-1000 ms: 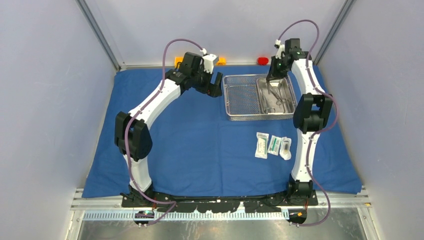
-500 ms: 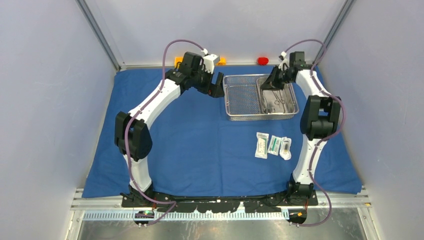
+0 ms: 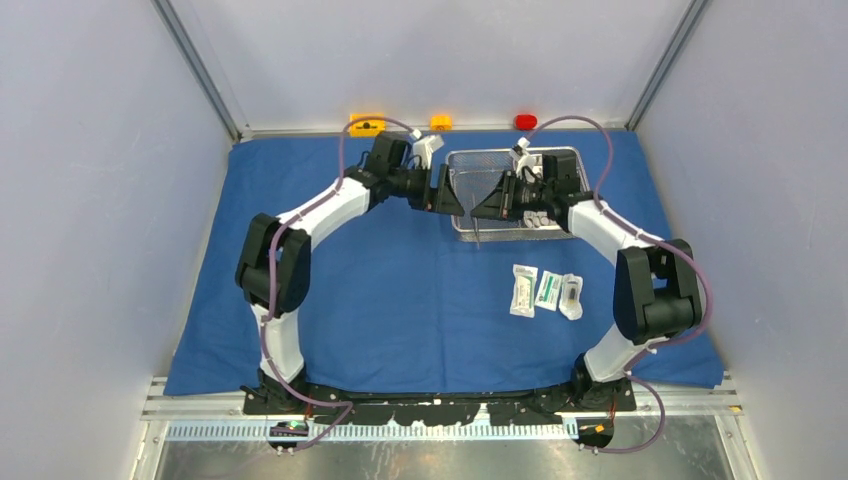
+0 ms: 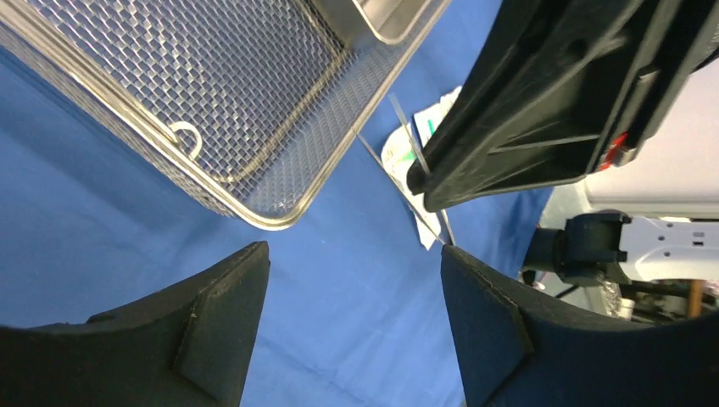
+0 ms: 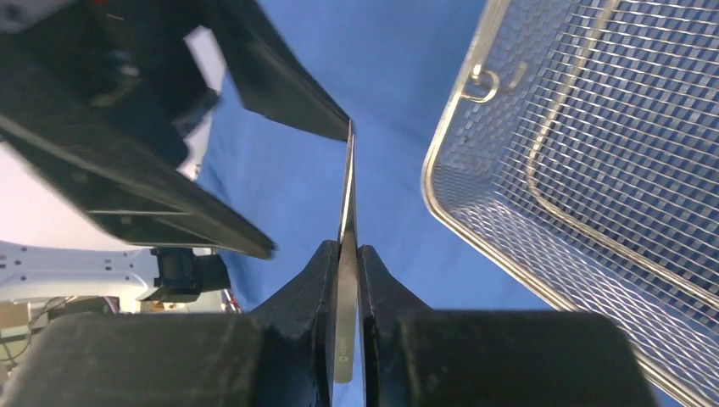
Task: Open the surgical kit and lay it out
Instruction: Place the medical item in the surgical kit.
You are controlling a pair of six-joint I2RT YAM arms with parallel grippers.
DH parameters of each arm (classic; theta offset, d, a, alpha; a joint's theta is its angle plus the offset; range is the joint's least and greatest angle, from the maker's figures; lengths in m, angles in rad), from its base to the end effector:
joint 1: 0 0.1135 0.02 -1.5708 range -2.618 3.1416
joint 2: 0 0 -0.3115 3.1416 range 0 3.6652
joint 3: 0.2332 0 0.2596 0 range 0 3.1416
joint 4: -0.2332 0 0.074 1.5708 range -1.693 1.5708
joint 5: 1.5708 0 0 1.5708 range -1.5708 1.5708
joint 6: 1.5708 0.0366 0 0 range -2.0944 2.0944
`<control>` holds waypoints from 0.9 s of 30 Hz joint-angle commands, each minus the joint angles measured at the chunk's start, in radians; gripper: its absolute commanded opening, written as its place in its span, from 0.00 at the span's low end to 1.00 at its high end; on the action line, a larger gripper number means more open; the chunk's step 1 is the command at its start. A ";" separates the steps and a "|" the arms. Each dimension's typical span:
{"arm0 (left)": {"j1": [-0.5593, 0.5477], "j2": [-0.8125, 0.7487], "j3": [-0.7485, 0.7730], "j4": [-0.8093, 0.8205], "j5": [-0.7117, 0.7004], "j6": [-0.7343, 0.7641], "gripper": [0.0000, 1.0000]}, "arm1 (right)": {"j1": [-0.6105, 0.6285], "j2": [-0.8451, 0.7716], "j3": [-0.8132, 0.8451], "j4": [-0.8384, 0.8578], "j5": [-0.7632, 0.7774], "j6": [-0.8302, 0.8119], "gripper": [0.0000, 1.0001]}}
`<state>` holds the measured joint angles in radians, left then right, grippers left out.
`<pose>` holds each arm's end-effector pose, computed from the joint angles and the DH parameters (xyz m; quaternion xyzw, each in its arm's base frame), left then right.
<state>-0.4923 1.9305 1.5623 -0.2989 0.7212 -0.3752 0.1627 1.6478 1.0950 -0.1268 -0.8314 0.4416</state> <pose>0.3998 -0.2418 0.3073 0.2031 0.8313 -0.4597 0.2373 0.3579 0.0862 0.2805 -0.0576 0.8417 0.4652 0.2680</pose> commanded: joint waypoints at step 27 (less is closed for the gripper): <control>0.072 -0.045 -0.345 0.849 0.190 -0.477 0.70 | 0.070 -0.089 -0.191 0.449 -0.126 0.166 0.00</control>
<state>-0.4156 1.8683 1.2144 0.4252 0.8639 -0.8009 0.2218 1.6009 0.9020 0.2764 -0.9421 0.6258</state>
